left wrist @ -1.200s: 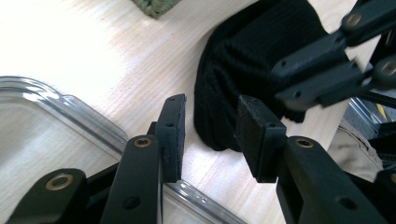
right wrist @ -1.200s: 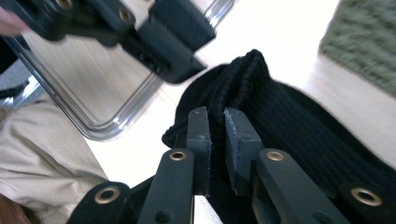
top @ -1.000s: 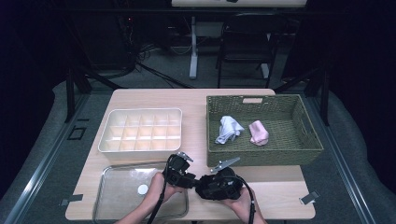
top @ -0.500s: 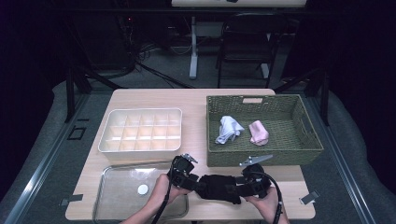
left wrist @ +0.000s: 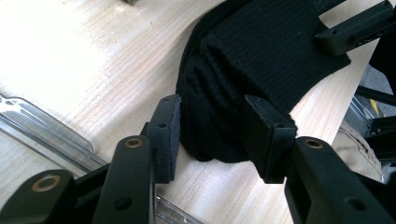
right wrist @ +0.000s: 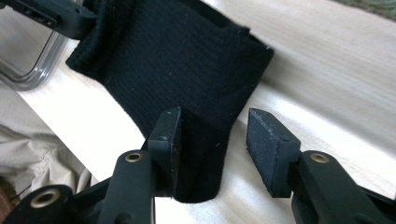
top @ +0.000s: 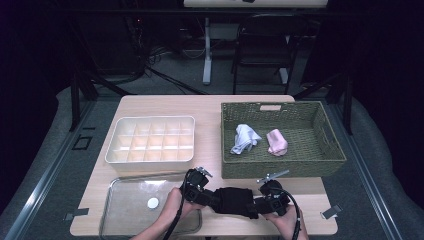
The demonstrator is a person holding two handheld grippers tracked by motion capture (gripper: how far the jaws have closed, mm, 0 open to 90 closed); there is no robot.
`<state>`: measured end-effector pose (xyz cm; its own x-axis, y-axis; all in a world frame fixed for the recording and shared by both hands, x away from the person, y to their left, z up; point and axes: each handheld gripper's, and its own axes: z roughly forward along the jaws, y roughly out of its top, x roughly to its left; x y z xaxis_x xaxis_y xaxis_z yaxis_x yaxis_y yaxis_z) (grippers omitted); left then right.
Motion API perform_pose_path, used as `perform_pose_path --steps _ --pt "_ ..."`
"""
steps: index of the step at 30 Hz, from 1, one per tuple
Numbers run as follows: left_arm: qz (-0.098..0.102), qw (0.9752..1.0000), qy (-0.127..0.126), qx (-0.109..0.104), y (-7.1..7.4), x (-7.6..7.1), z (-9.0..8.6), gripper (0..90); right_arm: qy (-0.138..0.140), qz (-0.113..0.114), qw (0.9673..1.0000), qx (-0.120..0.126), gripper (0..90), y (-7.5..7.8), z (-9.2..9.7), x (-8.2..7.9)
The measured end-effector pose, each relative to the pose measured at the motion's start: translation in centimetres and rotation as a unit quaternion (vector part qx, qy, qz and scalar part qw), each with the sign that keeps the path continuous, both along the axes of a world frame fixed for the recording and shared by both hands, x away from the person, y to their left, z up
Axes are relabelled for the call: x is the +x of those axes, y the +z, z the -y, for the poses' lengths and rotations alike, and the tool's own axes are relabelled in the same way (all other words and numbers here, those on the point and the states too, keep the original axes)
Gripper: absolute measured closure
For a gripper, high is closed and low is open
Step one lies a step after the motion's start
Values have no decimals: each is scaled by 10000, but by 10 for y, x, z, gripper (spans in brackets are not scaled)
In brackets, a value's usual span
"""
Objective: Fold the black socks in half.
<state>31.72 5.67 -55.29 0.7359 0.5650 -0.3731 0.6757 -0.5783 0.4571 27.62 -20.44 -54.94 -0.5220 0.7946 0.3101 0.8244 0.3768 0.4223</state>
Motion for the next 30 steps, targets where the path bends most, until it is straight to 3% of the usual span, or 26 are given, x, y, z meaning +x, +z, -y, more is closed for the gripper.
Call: perform_pose_path --steps 9,15,20,25,30 --pt "8 10000 -22 29 -3 -1 2 628 99 -105 9998 -118 638 -4 -3 0" --pt "26 10000 -28 47 -4 -2 3 653 91 -195 9997 -102 649 -6 -4 1" --pt "19 10000 -31 50 -5 -2 3 677 115 -302 9995 -44 716 -6 -5 4" --pt "14 10000 -35 46 -5 -1 3 705 65 -304 9995 49 773 -6 -5 4" --pt "38 10000 -31 14 -6 -1 2 713 83 -216 9997 -32 790 -3 -6 4"
